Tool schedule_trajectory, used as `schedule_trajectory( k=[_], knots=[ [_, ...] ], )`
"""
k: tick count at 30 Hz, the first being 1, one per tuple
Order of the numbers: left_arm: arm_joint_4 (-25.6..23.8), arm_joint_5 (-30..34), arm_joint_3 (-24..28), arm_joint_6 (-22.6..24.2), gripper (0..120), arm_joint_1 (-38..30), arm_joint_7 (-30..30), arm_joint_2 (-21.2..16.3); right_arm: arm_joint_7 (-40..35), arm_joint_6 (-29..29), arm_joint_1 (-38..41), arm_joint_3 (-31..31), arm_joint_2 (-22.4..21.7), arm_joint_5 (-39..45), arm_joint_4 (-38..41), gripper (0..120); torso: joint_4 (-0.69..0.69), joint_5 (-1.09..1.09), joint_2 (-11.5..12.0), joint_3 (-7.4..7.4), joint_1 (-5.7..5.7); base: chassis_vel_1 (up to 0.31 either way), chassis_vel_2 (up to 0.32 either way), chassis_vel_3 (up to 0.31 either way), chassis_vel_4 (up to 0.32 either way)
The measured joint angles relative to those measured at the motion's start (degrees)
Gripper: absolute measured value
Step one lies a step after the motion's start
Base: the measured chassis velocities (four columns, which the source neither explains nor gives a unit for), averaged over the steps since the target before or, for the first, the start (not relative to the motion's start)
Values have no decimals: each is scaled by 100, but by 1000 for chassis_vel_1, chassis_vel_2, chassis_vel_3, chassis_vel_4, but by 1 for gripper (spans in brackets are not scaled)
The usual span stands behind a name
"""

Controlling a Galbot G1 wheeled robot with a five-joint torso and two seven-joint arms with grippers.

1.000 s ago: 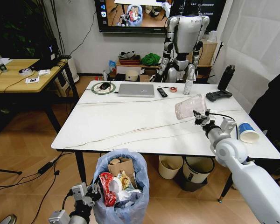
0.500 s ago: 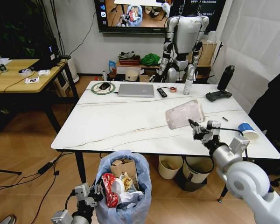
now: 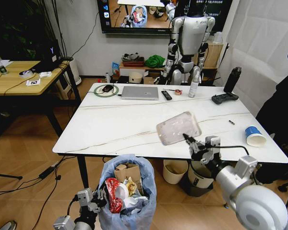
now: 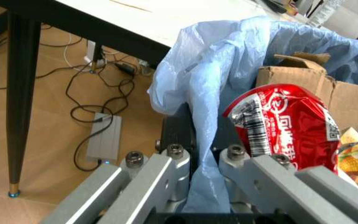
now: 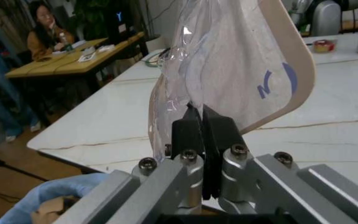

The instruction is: Pick up the trash bin and place the trash from the table into it.

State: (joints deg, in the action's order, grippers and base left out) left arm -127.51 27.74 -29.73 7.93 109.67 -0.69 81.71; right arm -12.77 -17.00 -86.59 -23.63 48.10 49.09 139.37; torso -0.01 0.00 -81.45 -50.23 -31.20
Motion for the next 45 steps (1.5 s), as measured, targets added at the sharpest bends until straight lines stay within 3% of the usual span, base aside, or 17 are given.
schedule_trajectory(
  k=[15, 30, 45],
  knots=[
    [27, -81, 65, -6, 1, -9, 5, 89, 79, 177, -888, 304, -363, -37, 422, 0, 0, 0, 0, 0, -1, 0, 0, 0, 0],
    [50, -122, 95, -6, 1, -9, 7, 142, 328, 320, -990, 729, -357, 28, 403, 0, 0, 0, 0, 0, -1, 0, 0, 0, 0],
    [-10, -155, 87, 0, 1, 66, 12, 184, 712, 469, 47, 1578, 29, 803, 392, 0, 0, -1, 0, 0, -1, 0, 0, 0, 0]
  ],
)
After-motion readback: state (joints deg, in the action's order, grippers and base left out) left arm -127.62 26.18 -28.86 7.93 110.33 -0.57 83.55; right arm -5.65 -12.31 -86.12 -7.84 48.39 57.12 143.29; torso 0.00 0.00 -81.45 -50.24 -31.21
